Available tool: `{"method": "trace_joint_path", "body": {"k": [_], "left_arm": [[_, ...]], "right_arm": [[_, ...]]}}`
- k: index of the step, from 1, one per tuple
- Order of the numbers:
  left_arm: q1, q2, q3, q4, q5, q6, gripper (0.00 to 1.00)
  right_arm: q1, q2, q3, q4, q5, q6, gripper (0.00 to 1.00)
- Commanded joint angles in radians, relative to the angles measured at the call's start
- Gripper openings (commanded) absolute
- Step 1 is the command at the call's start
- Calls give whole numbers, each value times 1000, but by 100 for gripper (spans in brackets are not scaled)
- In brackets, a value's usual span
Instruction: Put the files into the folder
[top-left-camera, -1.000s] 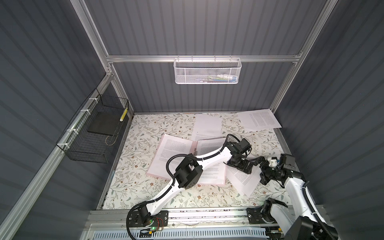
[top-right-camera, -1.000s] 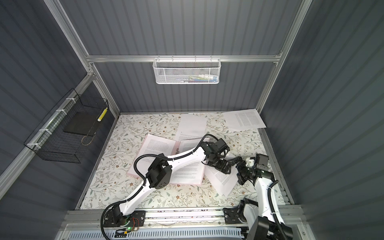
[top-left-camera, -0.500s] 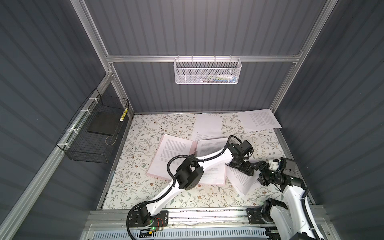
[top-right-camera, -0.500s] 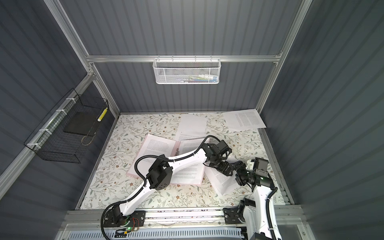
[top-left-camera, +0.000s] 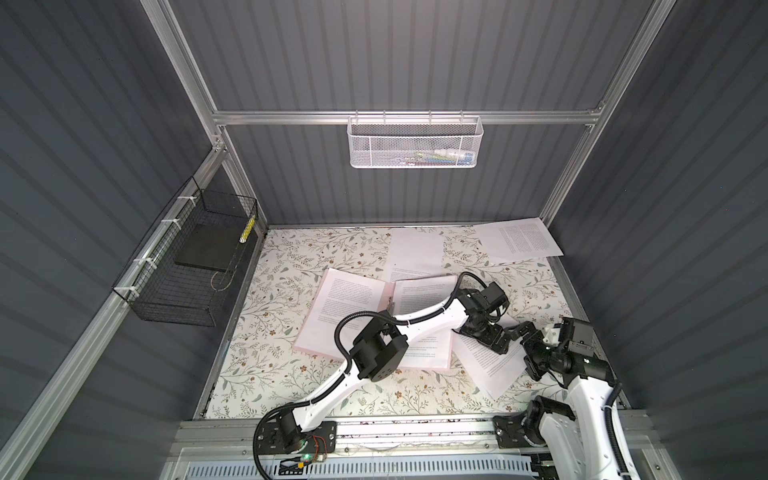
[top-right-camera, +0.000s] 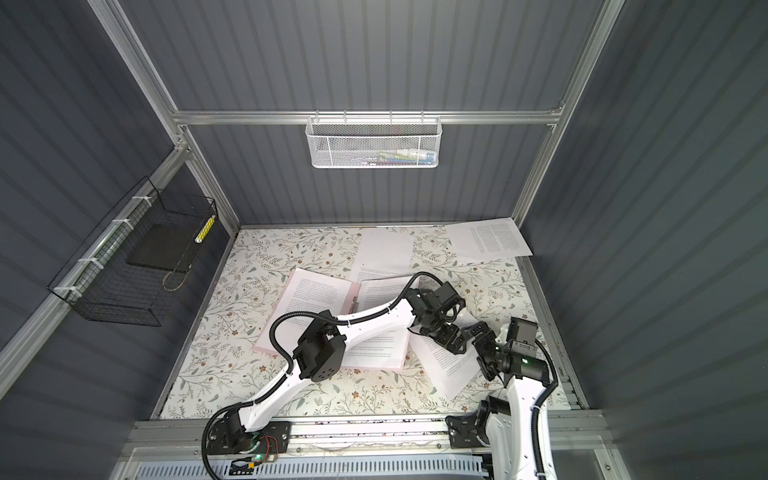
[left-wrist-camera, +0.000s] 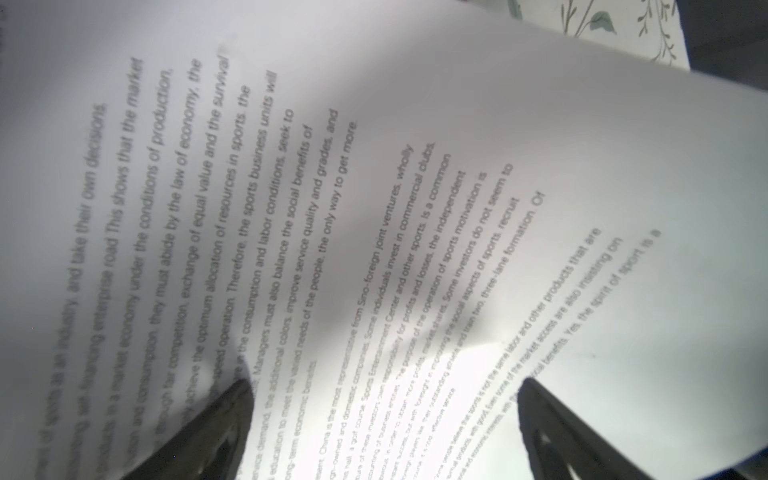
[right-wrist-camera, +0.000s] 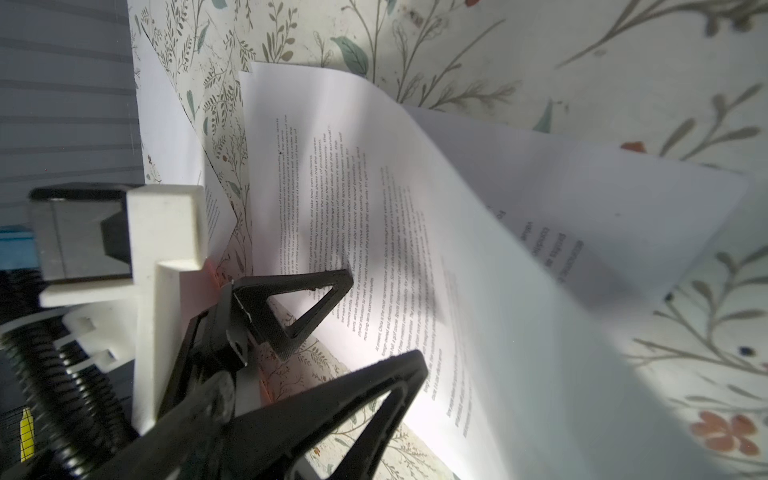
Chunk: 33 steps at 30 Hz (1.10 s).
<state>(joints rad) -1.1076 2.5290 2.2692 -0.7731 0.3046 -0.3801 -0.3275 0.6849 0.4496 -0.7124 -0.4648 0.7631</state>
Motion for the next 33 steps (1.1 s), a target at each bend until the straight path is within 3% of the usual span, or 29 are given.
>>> {"method": "trace_joint_path", "body": {"k": [1, 13, 22, 33], "left_arm": [[31, 25, -14, -61, 9, -20, 100], [31, 20, -18, -59, 16, -21, 100], [34, 20, -18, -57, 18, -20, 100], [32, 20, -25, -48, 50, -26, 100]], "right_arm": [[-10, 2, -21, -131, 178, 22, 99], [-11, -21, -55, -75, 180, 60, 99], [-10, -101, -95, -39, 209, 97, 71], [-12, -93, -162, 171, 145, 80, 74]]}}
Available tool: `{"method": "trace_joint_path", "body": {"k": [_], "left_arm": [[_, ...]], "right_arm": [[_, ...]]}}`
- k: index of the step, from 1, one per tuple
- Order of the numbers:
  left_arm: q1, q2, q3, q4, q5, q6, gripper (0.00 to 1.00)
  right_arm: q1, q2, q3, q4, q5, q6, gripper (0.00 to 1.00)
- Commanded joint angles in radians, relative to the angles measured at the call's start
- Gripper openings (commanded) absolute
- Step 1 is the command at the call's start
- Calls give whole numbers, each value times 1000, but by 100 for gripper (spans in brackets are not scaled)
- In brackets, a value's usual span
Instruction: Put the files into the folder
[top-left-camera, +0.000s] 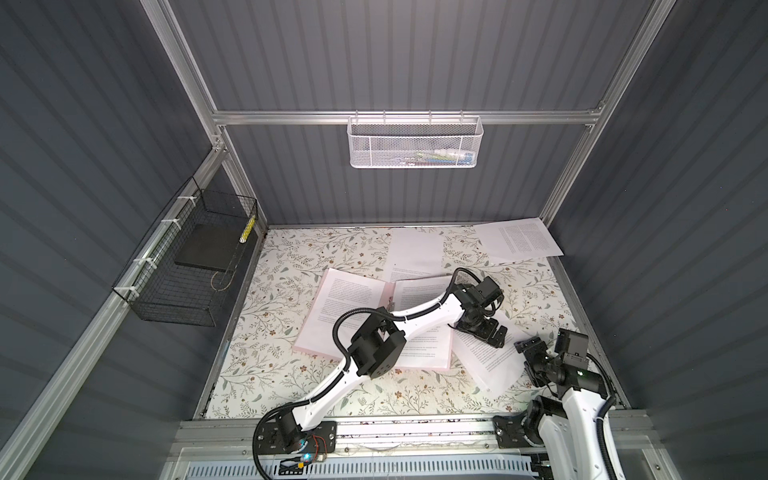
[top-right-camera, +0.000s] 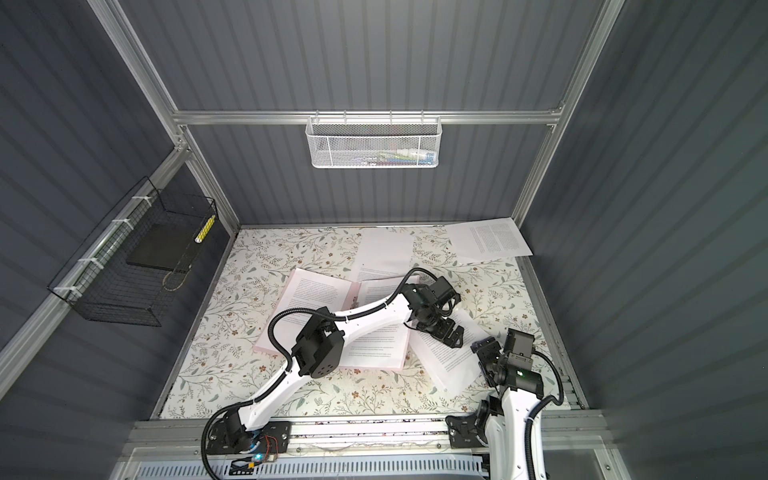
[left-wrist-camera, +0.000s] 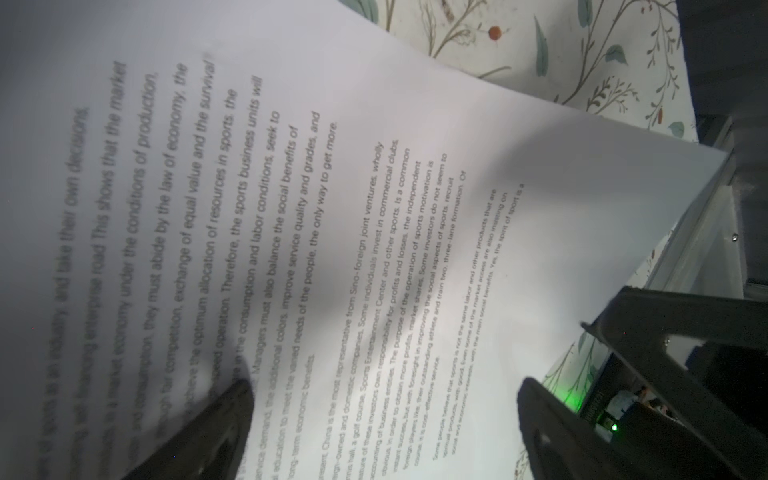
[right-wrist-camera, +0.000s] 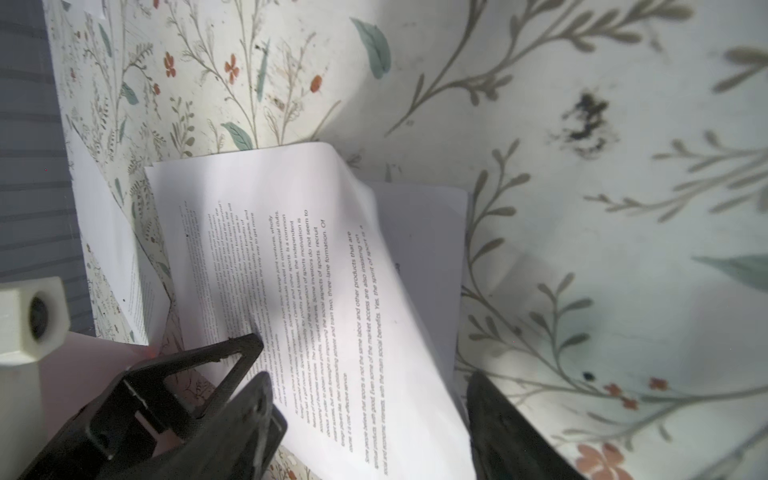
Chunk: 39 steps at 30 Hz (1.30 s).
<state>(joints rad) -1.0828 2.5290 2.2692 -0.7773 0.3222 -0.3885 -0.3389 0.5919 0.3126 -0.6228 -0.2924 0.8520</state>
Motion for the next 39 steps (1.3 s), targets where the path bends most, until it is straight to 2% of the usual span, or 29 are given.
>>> {"method": "trace_joint_path", "body": {"k": [1, 9, 16, 19, 21, 26, 28, 30, 33, 36, 38, 39], "left_arm": [[7, 20, -26, -43, 34, -19, 100], [7, 13, -41, -34, 41, -18, 100], [8, 11, -42, -34, 49, -13, 100], [7, 10, -46, -30, 51, -14, 100], [8, 7, -50, -30, 52, -13, 100], [9, -1, -61, -27, 37, -5, 100], [11, -2, -59, -35, 26, 3, 100], [15, -2, -61, -37, 28, 2, 100], [15, -5, -66, -25, 42, -2, 100], [15, -5, -66, -19, 52, -7, 100], [14, -5, -69, -17, 54, -9, 100], [15, -6, -69, -19, 55, -6, 100]], "right_arm": [[0, -2, -36, 104, -33, -3, 74], [0, 11, -57, 168, 15, -51, 78], [-2, 169, 29, 142, 74, -72, 79], [-3, 234, 43, 227, 17, -68, 80], [-2, 286, 51, 332, -80, -77, 79], [-4, 323, 58, 418, -117, -114, 77], [-3, 318, 69, 405, -90, -150, 77], [-4, 337, 94, 360, -3, -192, 79], [-8, 463, 192, 250, 54, -283, 81], [-20, 614, 263, 242, 15, -323, 82], [-42, 684, 291, 274, -84, -320, 81], [-45, 707, 300, 295, -97, -316, 81]]}}
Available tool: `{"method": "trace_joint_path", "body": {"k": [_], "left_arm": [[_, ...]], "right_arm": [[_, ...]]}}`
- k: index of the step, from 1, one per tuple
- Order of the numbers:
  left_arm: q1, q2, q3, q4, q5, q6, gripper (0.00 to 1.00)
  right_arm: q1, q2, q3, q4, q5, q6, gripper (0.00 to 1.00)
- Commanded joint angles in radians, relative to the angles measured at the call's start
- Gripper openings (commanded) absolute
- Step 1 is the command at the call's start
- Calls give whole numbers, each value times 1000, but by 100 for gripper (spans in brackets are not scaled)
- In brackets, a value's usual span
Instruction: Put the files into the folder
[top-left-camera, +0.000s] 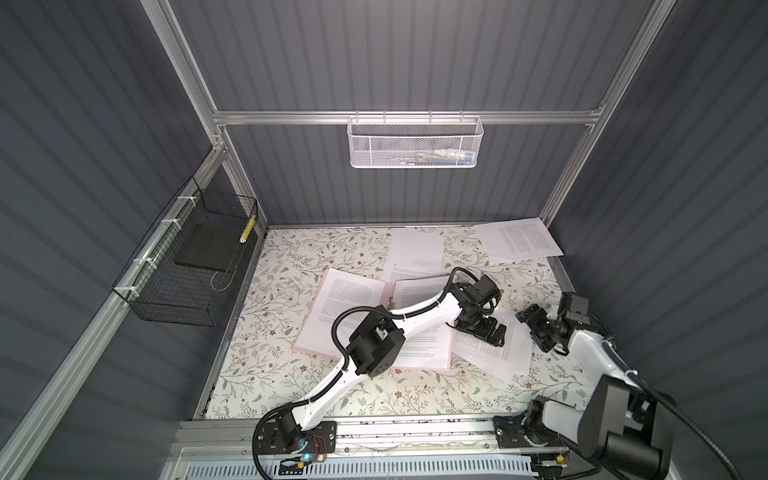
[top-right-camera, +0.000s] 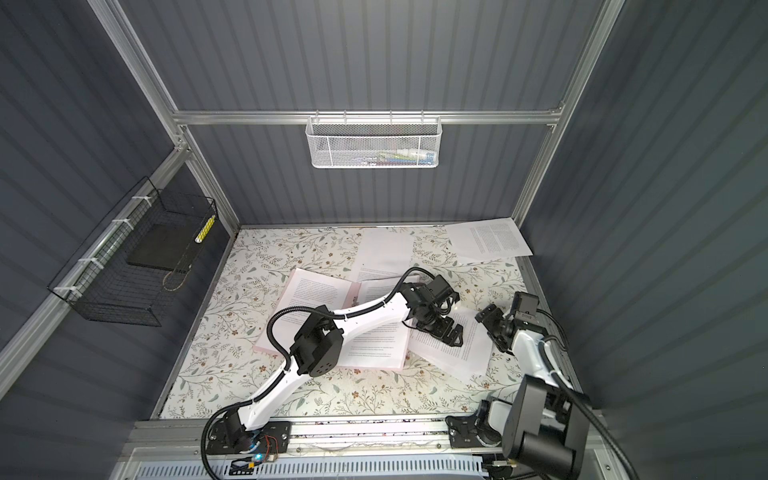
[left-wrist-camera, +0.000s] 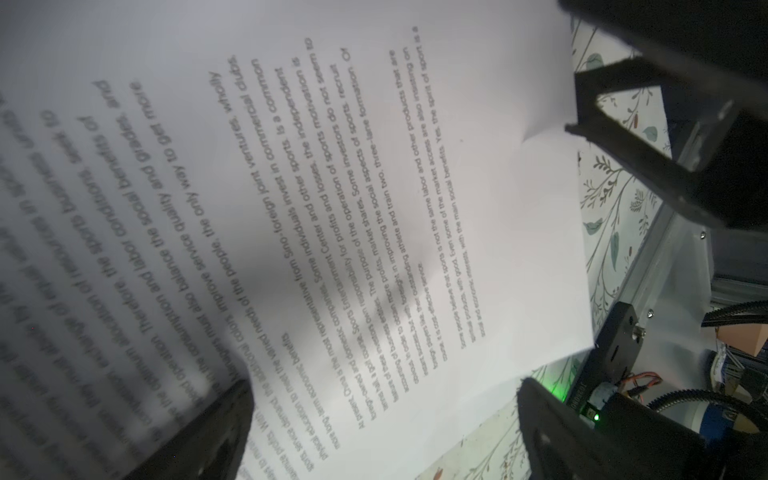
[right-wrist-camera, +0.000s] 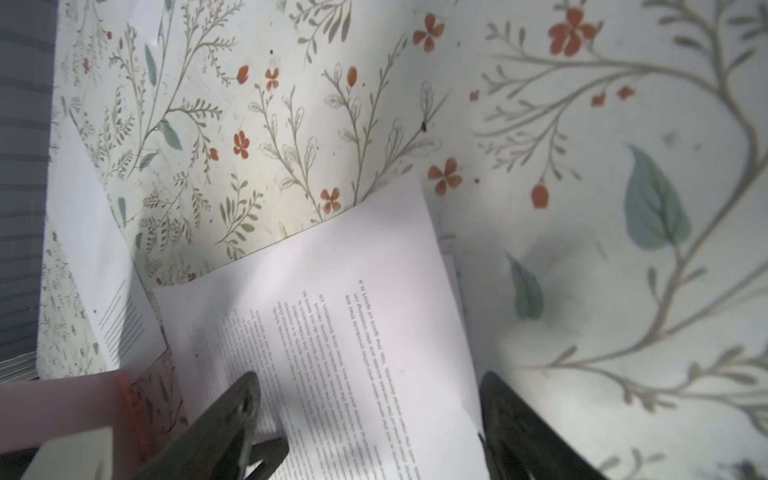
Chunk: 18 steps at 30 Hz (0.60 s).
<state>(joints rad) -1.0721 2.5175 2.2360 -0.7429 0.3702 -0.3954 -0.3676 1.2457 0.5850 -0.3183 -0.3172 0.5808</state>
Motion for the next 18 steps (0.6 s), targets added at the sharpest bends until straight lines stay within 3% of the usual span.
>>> {"method": "trace_joint_path", "body": {"k": [1, 8, 13, 18], "left_arm": [[6, 4, -37, -55, 7, 2, 100], [7, -1, -46, -52, 1, 7, 100], [16, 20, -22, -56, 4, 9, 100], [30, 41, 7, -65, -3, 0, 100]], "right_arm": [[-18, 70, 38, 5, -72, -44, 81], [-19, 157, 92, 18, -73, -73, 78], [-19, 124, 127, -26, 108, -90, 84], [-19, 245, 261, -57, 57, -127, 87]]}}
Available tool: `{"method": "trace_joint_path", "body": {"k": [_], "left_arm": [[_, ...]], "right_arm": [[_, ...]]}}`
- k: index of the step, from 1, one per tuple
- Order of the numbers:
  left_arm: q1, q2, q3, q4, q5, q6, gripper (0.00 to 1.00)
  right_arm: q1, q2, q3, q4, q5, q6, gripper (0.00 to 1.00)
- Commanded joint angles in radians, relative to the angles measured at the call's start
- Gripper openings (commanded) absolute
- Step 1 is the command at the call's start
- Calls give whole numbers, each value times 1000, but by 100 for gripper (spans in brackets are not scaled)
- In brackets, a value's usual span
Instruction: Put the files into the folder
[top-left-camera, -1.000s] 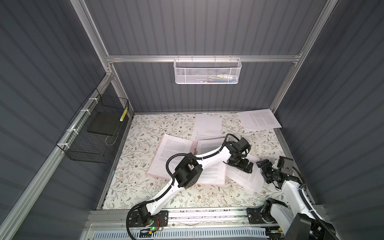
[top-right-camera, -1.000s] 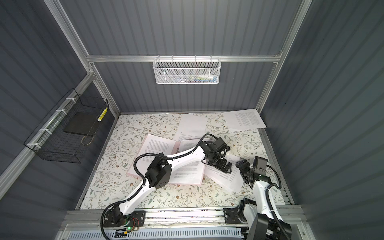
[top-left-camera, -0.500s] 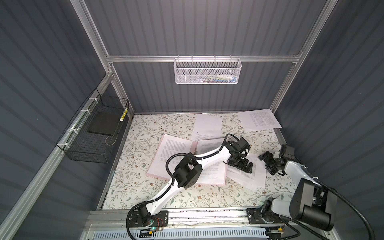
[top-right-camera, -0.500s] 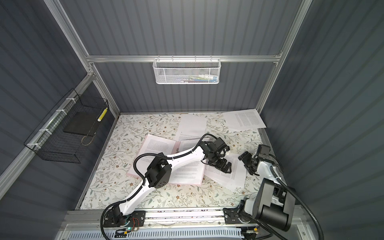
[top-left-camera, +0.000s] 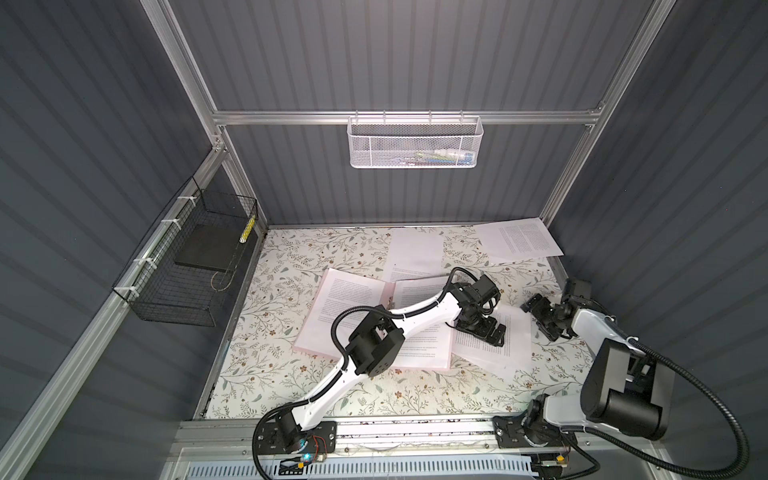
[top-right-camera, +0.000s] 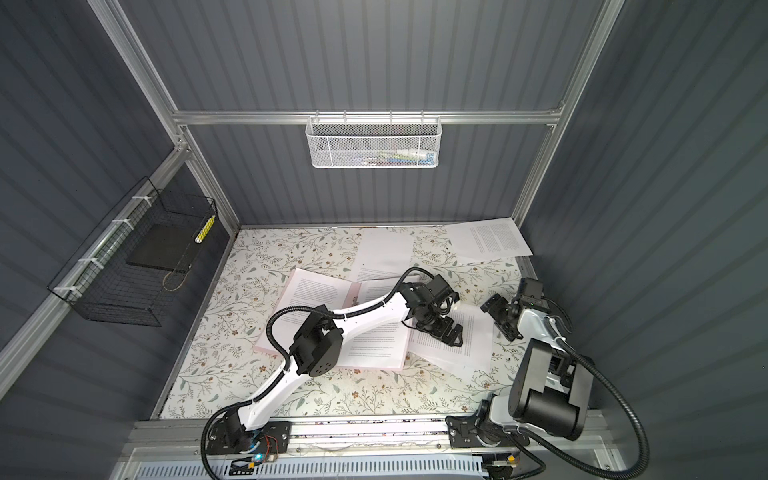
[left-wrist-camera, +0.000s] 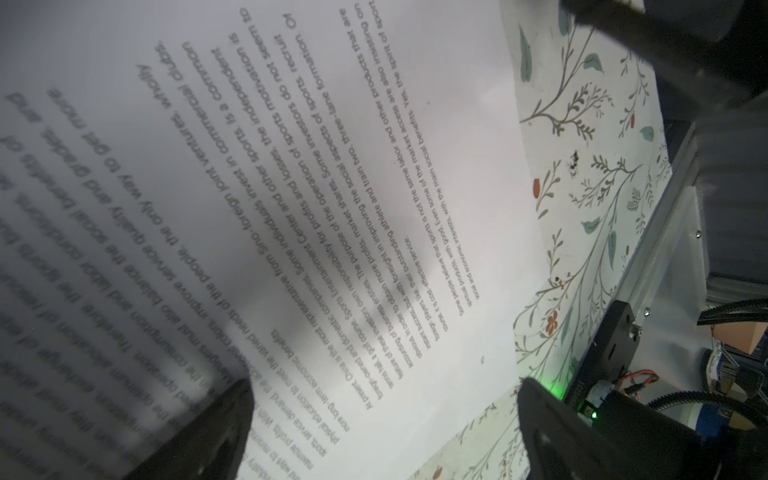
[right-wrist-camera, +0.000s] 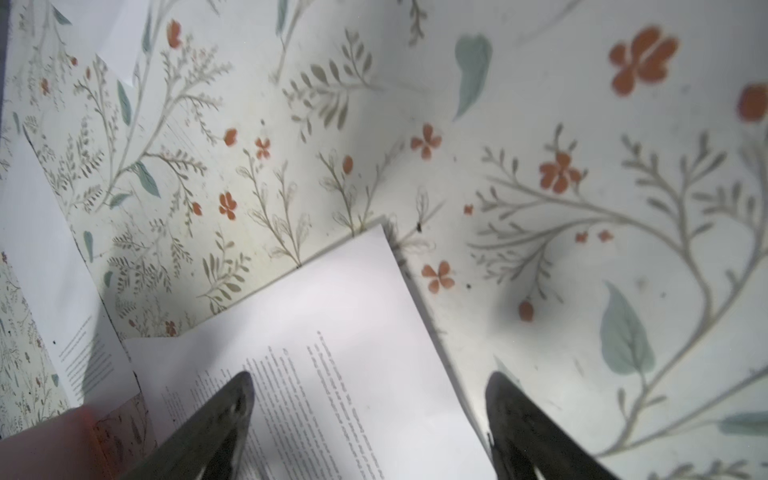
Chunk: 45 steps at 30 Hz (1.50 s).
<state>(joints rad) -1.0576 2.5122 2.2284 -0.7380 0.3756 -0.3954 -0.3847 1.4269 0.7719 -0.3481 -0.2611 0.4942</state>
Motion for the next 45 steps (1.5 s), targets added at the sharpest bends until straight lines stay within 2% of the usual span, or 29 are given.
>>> {"method": "trace_joint_path", "body": {"k": [1, 9, 19, 25, 36, 42, 45], "left_arm": [[19, 54, 27, -78, -7, 0, 100], [41, 59, 40, -98, -18, 12, 100], [42, 72, 54, -113, -21, 21, 100], [45, 84, 66, -115, -17, 20, 100], [47, 88, 62, -111, -12, 21, 100], [49, 94, 55, -103, -3, 17, 100], [50, 94, 54, -98, 1, 17, 100]], "right_arm": [[-3, 101, 104, -25, -34, -47, 86], [9, 348, 315, -127, -115, -99, 84], [100, 466, 430, -286, -89, -171, 83], [125, 418, 361, -301, -102, -154, 83], [99, 212, 208, -241, -322, -80, 87], [90, 68, 134, -239, -374, -44, 87], [80, 8, 47, -198, -419, -8, 86]]}}
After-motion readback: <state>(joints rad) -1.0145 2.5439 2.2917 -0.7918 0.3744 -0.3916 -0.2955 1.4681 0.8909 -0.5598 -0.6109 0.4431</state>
